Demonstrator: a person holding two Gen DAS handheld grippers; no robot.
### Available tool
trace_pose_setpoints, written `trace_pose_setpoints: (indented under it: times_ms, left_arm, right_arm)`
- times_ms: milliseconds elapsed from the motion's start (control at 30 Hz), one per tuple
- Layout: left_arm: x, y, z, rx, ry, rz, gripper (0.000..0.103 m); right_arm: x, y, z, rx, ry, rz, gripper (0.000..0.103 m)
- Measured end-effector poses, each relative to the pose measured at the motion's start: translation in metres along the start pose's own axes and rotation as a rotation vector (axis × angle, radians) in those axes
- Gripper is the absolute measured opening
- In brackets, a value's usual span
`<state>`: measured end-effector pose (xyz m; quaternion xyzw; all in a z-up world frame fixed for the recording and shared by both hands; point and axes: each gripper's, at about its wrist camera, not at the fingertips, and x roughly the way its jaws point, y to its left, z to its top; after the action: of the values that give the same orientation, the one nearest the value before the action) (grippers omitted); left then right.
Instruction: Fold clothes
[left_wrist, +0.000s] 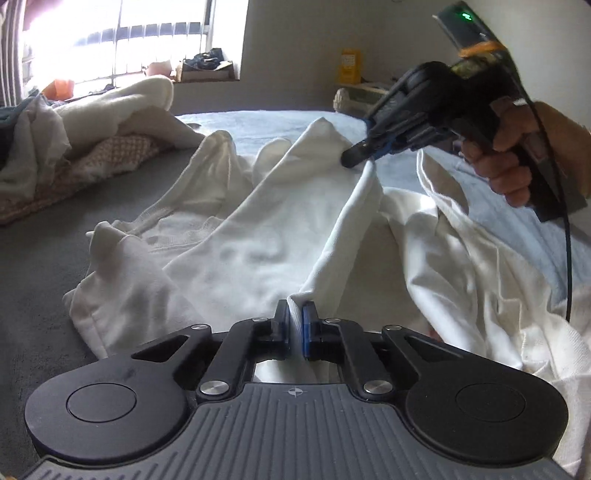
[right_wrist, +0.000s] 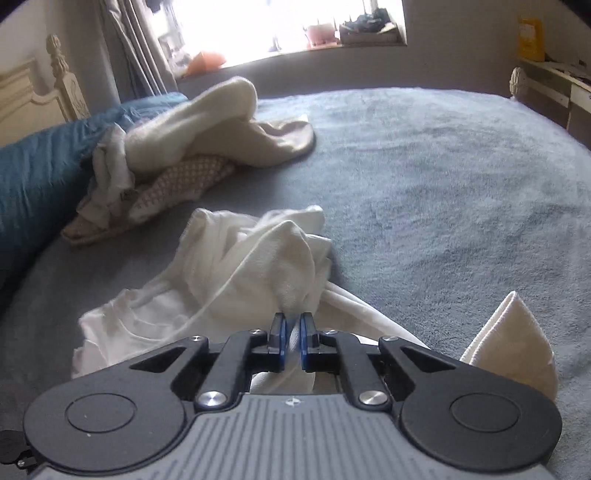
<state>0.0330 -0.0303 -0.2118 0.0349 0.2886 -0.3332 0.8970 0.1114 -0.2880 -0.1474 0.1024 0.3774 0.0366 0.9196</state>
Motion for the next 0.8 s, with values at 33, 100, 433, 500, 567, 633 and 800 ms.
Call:
trace_pose_setpoints:
  times_ms: [33,100,433,500,567,633,800]
  left_arm:
    - [-0.005,0.005,0.001,-0.026,-0.011,0.000,0.004]
    - [-0.019,0.014,0.001,-0.087,-0.030,-0.009,0.004]
    - [-0.117,0.058,-0.019,-0.239,-0.059,0.124,0.003]
    - [-0.138,0.066,-0.027,-0.265,-0.042,0.179,0.003]
    - [-0.152,0.071,-0.039,-0.293,-0.008,0.232,0.003]
    - [-0.162,0.077,-0.052,-0.319,0.040,0.270,0.003]
    - [-0.172,0.087,-0.079,-0.382,0.150,0.230,0.005]
  right_arm:
    - [-0.010,0.004,0.000,0.003,-0.025,0.029,0.008]
    - [-0.028,0.014,0.001,0.007,-0.062,0.118,0.008]
    - [-0.035,0.155,0.015,-0.148,-0.092,0.640,0.008]
    - [-0.029,0.190,0.011,-0.160,-0.080,0.745,0.008]
    - [-0.016,0.223,0.003,-0.168,-0.037,0.830,0.008]
    - [0.001,0.252,-0.010,-0.189,0.046,0.866,0.010]
    - [0.043,0.282,-0.041,-0.225,0.282,0.762,0.029]
